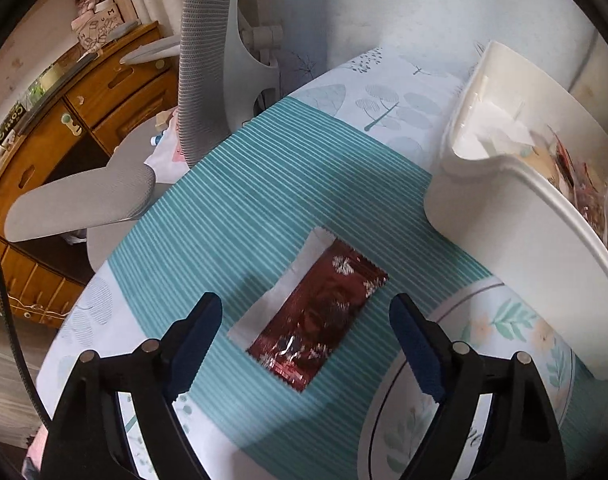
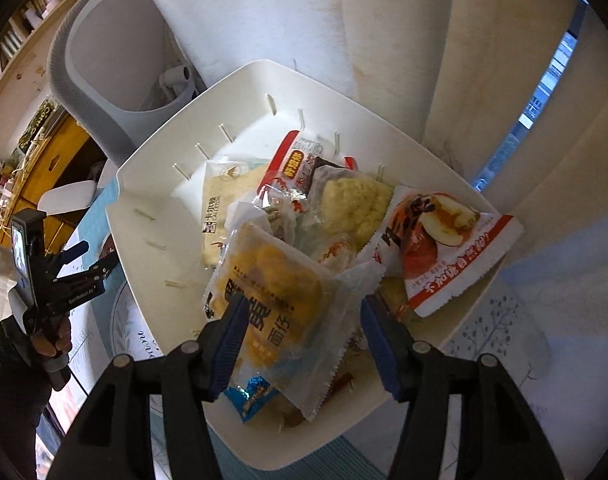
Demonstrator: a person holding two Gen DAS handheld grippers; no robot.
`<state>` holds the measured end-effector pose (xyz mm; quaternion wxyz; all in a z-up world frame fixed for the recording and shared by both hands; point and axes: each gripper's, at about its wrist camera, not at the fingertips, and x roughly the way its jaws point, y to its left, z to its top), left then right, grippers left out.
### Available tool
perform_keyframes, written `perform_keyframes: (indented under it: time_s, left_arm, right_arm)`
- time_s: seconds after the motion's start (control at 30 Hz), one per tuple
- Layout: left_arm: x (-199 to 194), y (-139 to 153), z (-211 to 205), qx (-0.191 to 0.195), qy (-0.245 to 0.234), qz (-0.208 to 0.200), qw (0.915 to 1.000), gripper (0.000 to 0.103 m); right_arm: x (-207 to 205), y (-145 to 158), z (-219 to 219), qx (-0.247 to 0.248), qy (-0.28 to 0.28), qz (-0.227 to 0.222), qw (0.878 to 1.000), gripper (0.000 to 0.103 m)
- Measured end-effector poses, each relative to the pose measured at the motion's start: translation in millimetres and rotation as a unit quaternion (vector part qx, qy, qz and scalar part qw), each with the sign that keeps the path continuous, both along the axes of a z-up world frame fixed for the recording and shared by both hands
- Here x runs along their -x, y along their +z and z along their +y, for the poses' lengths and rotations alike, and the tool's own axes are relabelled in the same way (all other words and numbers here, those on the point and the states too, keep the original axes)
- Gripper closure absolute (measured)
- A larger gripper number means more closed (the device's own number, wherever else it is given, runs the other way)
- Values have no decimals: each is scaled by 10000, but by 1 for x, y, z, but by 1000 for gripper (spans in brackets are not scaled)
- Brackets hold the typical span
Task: Organize snacks
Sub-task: 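Close left tool on the dark red sachet, then carry the dark red sachet into the white tray and open left tool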
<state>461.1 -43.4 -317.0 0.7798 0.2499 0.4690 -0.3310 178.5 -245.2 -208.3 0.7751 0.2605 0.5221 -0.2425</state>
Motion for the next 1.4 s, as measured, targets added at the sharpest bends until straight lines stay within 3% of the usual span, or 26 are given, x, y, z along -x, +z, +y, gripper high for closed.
perform_keyframes:
  time_s: [0.07,0.33,0.5,0.53,0.77,0.93,1.17,1.4]
  left_arm:
    - [-3,-4,-3,39,-5,53,10000,19]
    - [-2,-12,-5,168,71,4,9998,46]
    - [1,-11,-3,211,156,-83,9996,53]
    - [3,-10,-2,221,185,-88,9995,60]
    - [20,-7,8,222,511,-27,9984,63]
    - [34,0,24,326,1131,355,9924,64]
    - [71,27,45,566,1456,876,9838,64]
    - [109,62,56,899,1735,1134,9741,64]
  right_arm:
    - [2,0,-1,11,-45,36,10000,45]
    - [10,4,-2,53,-166,183,9997,45]
    - [15,13,-1,121,-223,153,9996,45]
    - [16,14,-2,121,-241,157,9995,45]
    - [22,25,1,126,-326,112,9993,45]
    - [28,36,7,159,-297,1,9994,45]
    - [36,51,16,217,-168,-141,9995,45]
    - [42,59,20,258,-31,-258,9993,45]
